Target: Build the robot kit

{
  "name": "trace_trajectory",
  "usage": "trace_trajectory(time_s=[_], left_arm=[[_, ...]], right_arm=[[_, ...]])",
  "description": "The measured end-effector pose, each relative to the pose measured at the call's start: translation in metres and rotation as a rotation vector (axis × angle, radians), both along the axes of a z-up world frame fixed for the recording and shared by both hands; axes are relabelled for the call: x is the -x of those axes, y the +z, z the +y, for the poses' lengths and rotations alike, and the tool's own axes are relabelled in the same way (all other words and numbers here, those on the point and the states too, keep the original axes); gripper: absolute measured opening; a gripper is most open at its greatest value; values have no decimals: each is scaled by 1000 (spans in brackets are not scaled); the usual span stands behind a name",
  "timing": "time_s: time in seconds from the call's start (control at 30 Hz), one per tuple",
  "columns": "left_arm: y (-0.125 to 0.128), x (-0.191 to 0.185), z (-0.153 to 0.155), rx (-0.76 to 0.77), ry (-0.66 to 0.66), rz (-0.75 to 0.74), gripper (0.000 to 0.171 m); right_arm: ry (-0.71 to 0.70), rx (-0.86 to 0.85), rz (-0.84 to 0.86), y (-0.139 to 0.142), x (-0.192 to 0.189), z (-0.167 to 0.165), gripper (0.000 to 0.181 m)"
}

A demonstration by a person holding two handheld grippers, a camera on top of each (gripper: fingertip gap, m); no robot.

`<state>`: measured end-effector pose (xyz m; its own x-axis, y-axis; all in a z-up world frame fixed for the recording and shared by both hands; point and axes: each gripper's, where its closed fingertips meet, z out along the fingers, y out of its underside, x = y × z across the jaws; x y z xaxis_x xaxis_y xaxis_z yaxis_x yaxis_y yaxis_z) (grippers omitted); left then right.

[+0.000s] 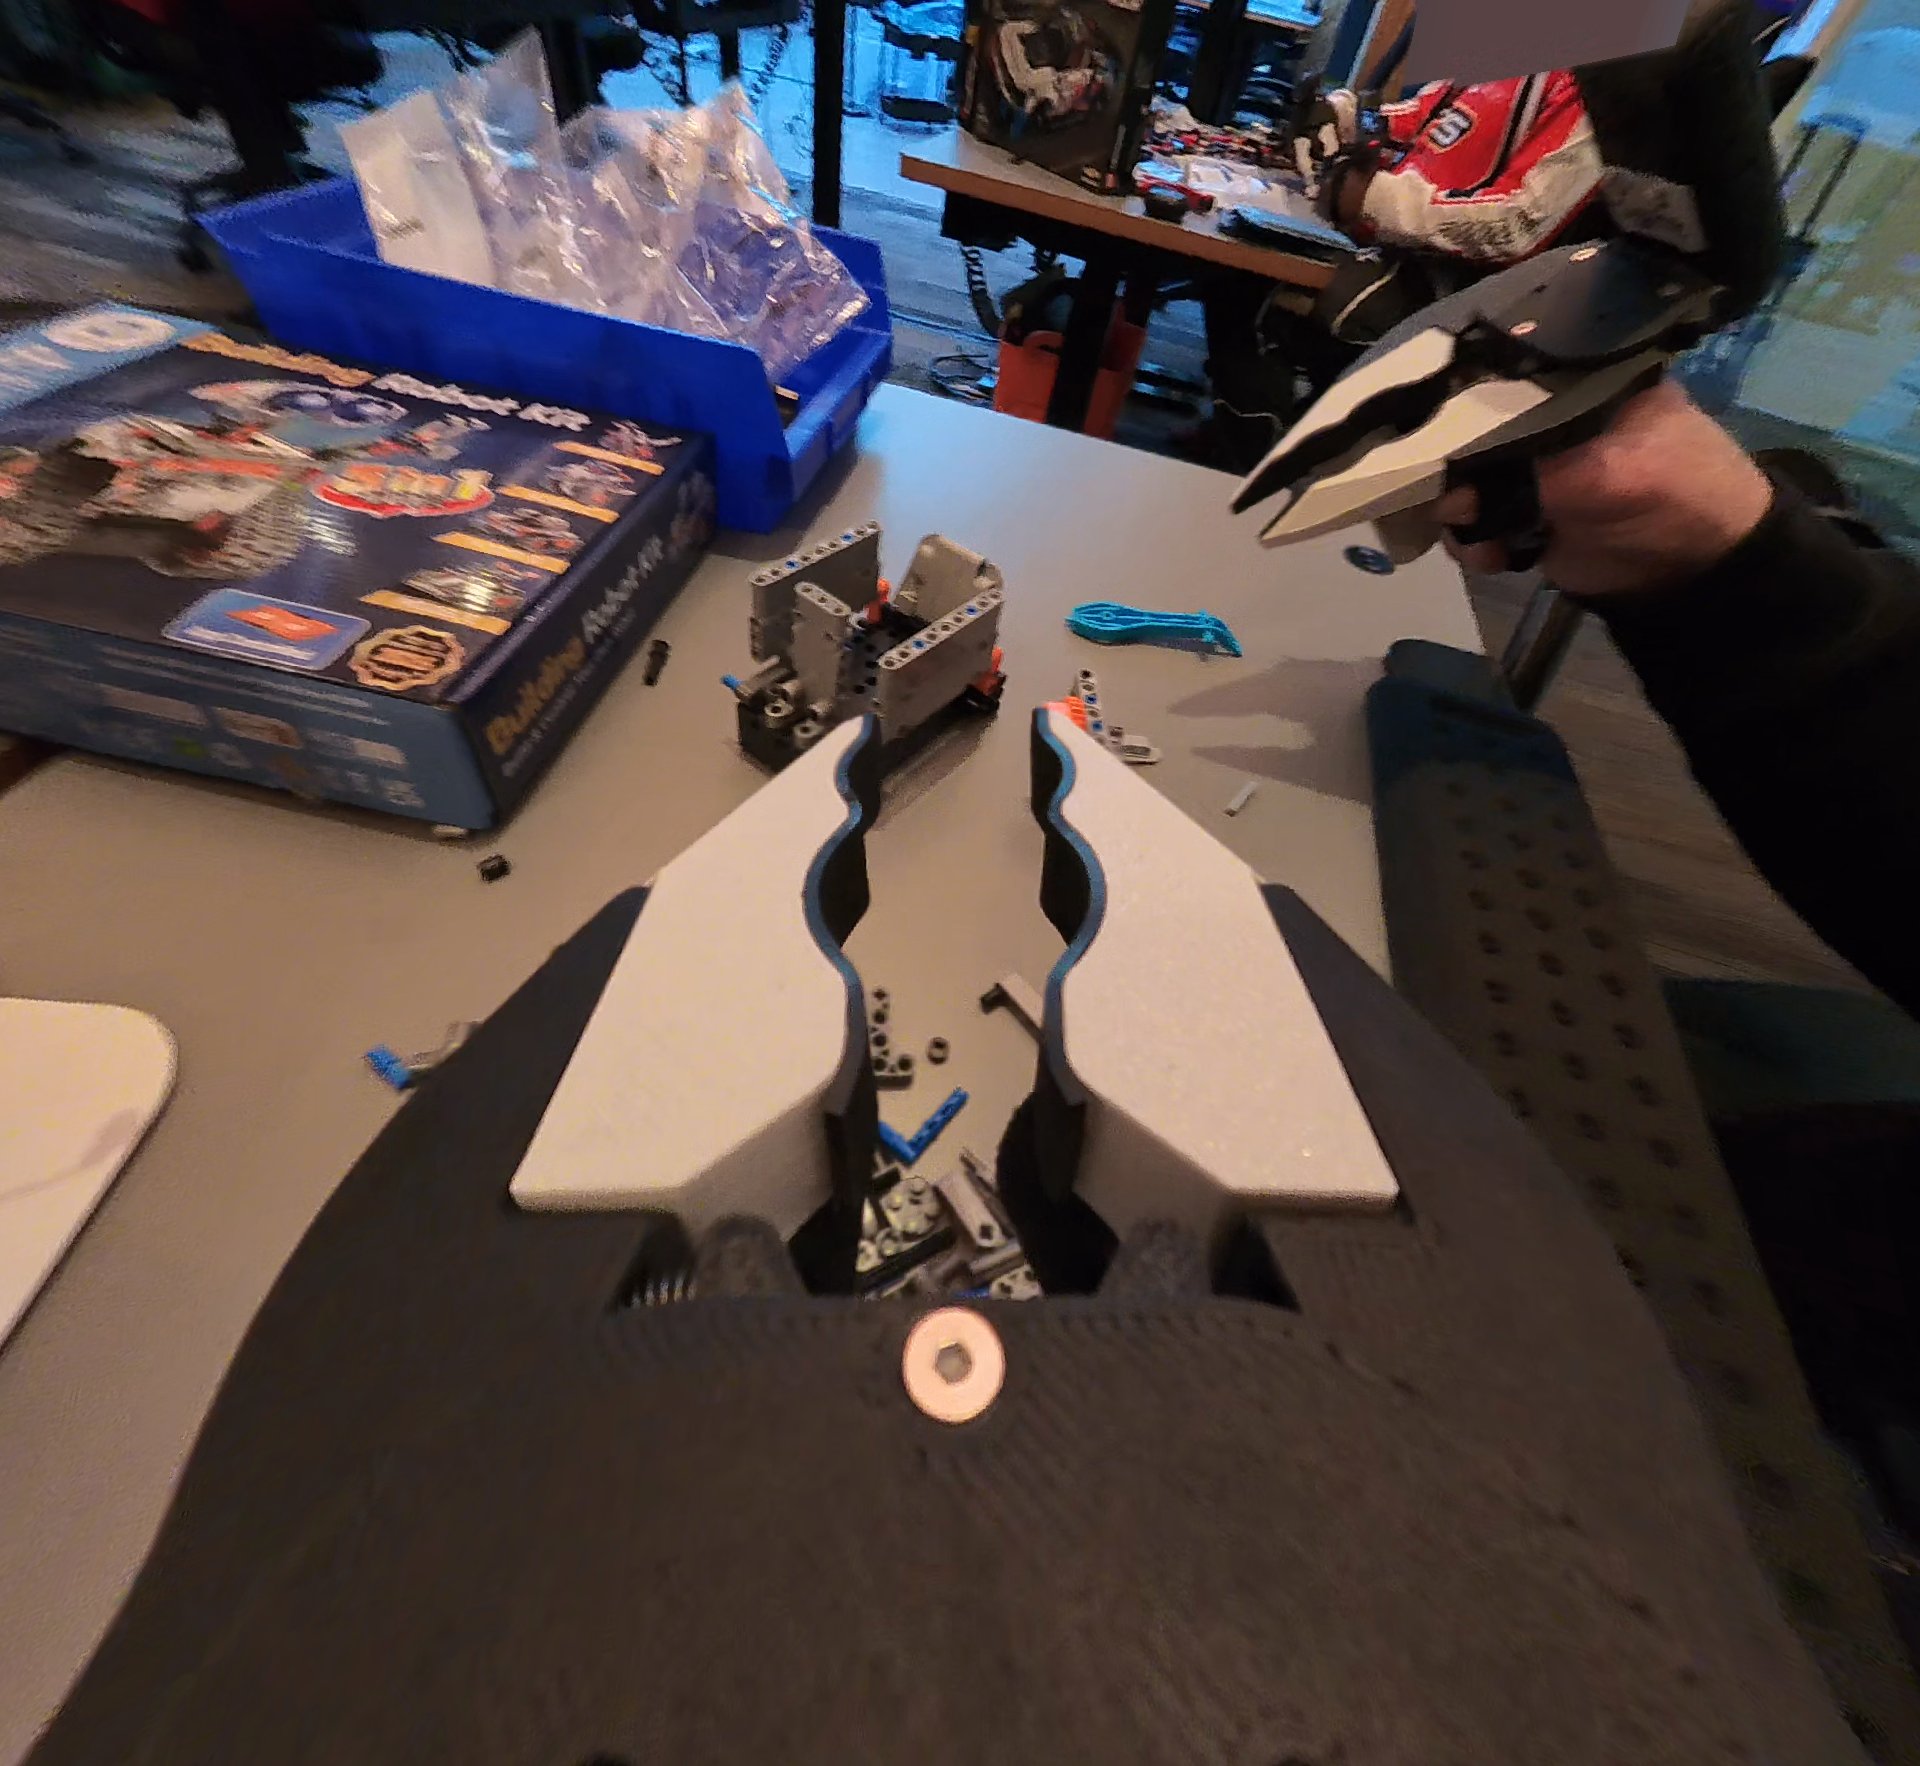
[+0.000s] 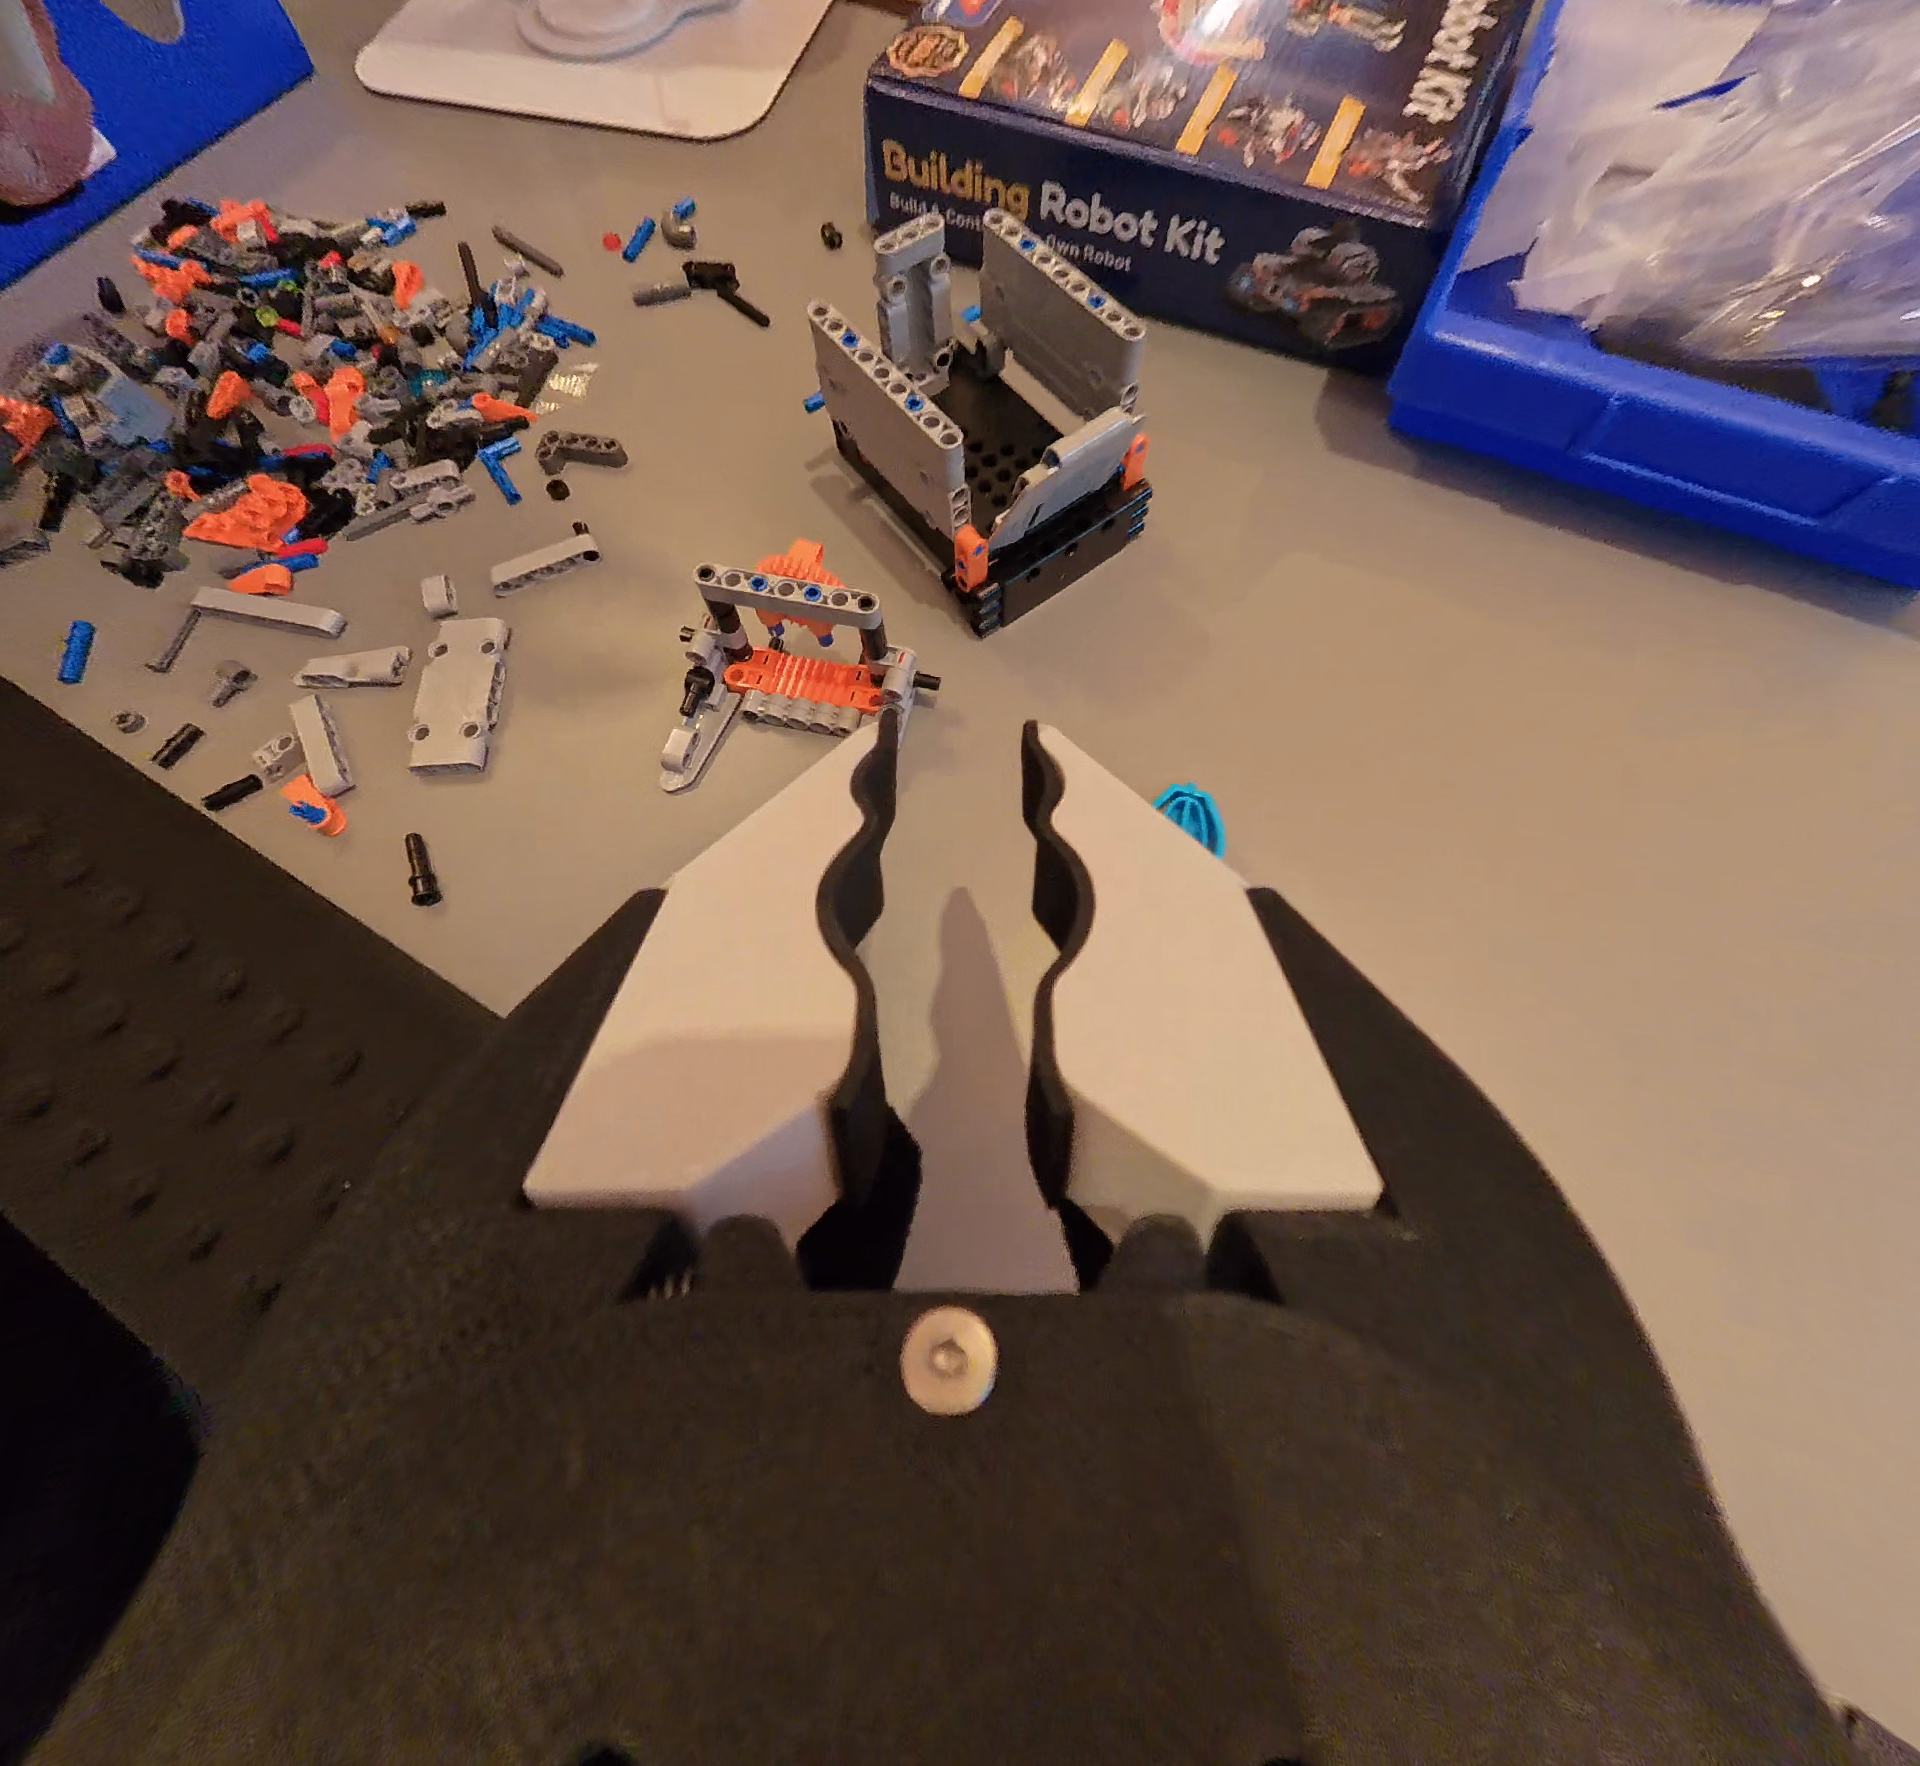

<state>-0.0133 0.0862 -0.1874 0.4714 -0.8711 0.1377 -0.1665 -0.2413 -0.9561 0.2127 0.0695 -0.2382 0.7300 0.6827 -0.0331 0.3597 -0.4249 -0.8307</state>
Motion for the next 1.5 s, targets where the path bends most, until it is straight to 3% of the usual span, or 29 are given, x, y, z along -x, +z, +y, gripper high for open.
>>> trace_trajectory(time_s=[0.13, 0.33, 0.6, 0.77, 0.97, 1.23, 1.5], left_arm=[[11, 14, 6, -51, 64, -2, 25], [24, 35, 11, -91, 138, -19, 25], [45, 66, 9, -145, 224, -70, 25], [59, 77, 0, -217, 256, -57, 25], [91, 108, -6, -357, 374, 22, 25], [145, 169, -6, -408, 520, 76, 28], [200, 174, 37, -401, 546, 52, 32]], right_arm=[[-33, -43, 23, 18, -15, -4, 23], [-20, -56, 12, 22, -17, -13, 27], [179, -49, -83, -1, 45, -32, 38], [256, -79, -78, 2, 77, -34, 39], [298, -185, -64, 36, 105, -21, 48], [375, -361, -114, 93, 159, 7, 56], [398, -434, -60, 134, 211, 52, 57]])
